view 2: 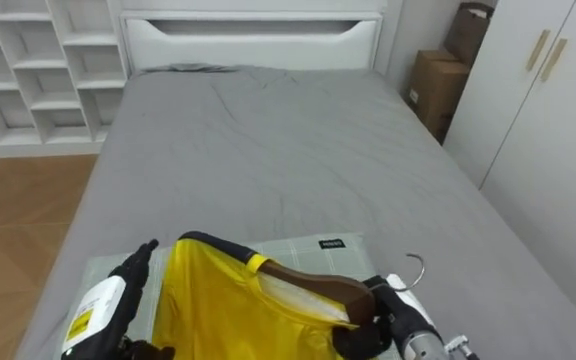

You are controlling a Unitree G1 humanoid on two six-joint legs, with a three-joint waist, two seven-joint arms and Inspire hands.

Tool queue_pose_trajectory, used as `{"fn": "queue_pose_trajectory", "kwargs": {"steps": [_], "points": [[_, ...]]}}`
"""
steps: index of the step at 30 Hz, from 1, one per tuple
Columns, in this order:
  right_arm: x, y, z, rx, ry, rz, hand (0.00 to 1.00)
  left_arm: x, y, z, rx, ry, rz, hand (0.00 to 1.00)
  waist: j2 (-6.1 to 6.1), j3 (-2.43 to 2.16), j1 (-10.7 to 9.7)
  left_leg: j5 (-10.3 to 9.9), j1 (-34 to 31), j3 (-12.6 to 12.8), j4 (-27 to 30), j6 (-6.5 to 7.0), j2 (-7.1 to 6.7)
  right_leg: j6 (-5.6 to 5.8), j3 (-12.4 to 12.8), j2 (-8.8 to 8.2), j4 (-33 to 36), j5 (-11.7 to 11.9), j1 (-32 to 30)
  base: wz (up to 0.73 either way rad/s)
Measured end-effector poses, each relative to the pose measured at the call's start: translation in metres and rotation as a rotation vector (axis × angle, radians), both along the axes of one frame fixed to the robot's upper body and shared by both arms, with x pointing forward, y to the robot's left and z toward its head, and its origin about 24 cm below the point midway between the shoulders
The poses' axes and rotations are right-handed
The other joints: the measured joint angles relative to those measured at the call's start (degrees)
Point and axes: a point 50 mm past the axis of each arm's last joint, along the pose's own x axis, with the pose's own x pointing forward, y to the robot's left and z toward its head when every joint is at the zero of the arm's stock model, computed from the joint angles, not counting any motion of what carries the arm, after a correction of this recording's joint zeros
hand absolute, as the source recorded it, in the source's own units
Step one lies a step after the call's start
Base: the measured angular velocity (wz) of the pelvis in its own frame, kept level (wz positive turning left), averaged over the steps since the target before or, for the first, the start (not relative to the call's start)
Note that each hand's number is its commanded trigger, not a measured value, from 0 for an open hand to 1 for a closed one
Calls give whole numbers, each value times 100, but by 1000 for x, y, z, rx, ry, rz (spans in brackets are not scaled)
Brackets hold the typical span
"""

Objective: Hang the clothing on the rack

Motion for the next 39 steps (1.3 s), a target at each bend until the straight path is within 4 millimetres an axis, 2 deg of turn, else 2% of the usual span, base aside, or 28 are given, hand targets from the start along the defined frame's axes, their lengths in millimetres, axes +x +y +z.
{"fn": "queue_pose_trajectory", "kwargs": {"steps": [6,8,9,10,14,22,26,32,39], "points": [[14,-11,35,-172,-127,87,100,-6,6,-5,-4,59,0,0,-19,11,5,2,-13,34,9,2,8,-2,28,5,33,1,-85,-4],[16,-13,44,-197,-156,105,100,-6,7,-5,-4,62,-1,0,-76,31,17,2,-12,40,6,2,8,-2,26,5,32,0,-84,0],[17,-13,48,-212,-168,117,100,-6,8,-5,-1,68,-1,0,-130,60,34,2,-4,57,2,2,12,-2,42,8,31,0,-87,-11],[18,-14,50,-229,-168,133,100,-8,11,-10,3,92,8,0,-172,60,112,2,1,107,-2,2,17,-2,97,15,29,1,-103,-14],[19,-13,55,-282,-161,180,100,-23,26,-27,39,215,37,0,-295,54,140,-2,-7,107,-4,3,19,-4,109,17,19,2,-110,-3],[24,-9,79,-329,-237,235,100,-33,42,-32,36,259,108,0,-266,51,151,-12,-12,105,-33,13,24,-5,98,22,20,4,-121,0],[24,-14,86,-345,-214,264,100,-48,48,-42,54,331,138,0,-256,43,156,-12,-20,136,-41,13,24,-5,131,22,41,3,-153,-3],[23,-20,85,-396,-144,296,100,-70,57,-60,64,472,184,0,-238,18,150,-10,-10,207,-52,14,39,-9,165,27,125,6,-227,-6],[18,-15,88,-394,-90,327,100,-82,61,-68,38,547,229,0,-277,-11,185,-11,-12,276,-76,13,61,-19,239,56,123,12,-278,-7]]}}
